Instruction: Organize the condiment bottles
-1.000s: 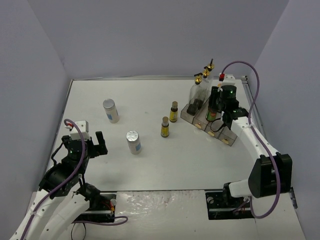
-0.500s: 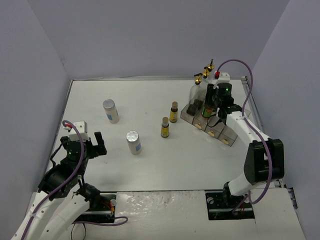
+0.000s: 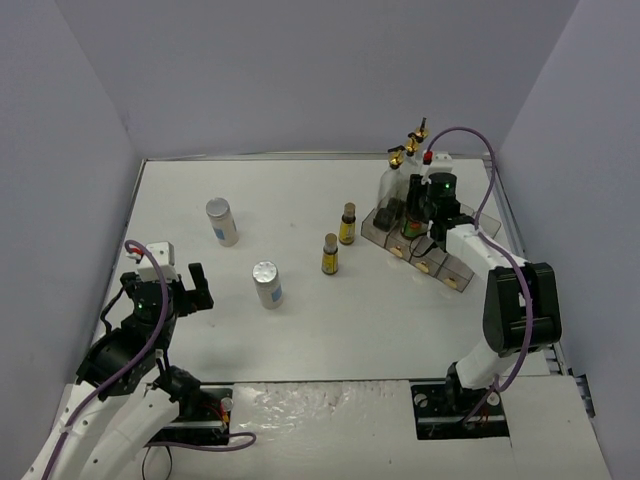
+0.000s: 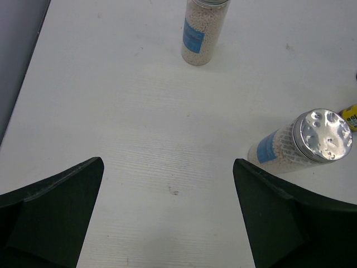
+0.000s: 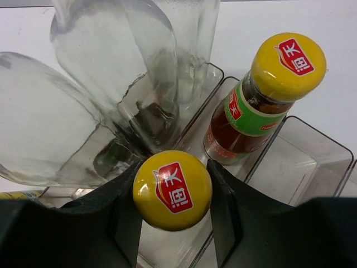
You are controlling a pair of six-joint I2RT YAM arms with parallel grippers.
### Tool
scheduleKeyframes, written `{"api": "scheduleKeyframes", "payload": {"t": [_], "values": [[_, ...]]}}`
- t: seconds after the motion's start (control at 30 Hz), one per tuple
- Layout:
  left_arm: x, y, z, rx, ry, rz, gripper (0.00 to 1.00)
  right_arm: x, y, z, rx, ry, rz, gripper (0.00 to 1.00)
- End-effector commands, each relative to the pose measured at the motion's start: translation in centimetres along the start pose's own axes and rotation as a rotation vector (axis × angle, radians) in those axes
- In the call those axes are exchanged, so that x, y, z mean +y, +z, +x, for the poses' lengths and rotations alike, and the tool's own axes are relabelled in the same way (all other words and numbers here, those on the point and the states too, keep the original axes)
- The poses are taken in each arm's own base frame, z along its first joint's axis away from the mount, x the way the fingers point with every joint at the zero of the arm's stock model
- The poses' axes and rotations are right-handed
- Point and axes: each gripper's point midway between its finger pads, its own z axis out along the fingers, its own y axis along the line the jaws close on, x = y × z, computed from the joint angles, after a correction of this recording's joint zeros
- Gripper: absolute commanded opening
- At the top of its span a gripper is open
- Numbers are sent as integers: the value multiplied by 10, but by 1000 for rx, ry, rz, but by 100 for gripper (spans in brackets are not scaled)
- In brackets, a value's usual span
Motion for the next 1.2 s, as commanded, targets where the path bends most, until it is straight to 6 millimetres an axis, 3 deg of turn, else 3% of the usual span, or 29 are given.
{"api": "scheduleKeyframes", "payload": {"t": [0.0, 0.2, 0.3, 0.4, 0.47, 0.5, 0.57, 0.63, 0.8, 0.93, 1.17], "values": [[-2, 2, -17, -50, -26, -9, 100, 0, -12, -59, -189, 7, -11, 40], [-2, 3, -17, -47, -24, -10, 100, 4, -45, -90, -223, -2, -33, 80], [-2, 3, -17, -46, -24, -12, 100, 18, -68, -103, -224, -14, -99, 86], [-3, 4, -16, -42, -20, -8, 100, 52, -92, -107, -224, -54, -205, 89], [-4, 4, -16, -40, -18, -6, 100, 86, -108, -100, -205, -87, -295, 89], [-4, 4, -16, -40, -18, -6, 100, 86, -108, -98, -198, -89, -297, 90], [-4, 4, -16, -40, -18, -4, 100, 134, -126, -84, -182, -123, -441, 90], [-4, 4, -16, -39, -18, -3, 100, 168, -138, -71, -167, -153, -529, 90], [-6, 5, -16, -35, -14, 4, 100, 218, -137, -38, -112, -199, -637, 92], [-6, 5, -16, -33, -17, 5, 100, 241, -124, -11, -66, -213, -656, 91], [-5, 4, -16, -36, -22, 0, 100, 258, -109, 24, 7, -235, -682, 80]]}}
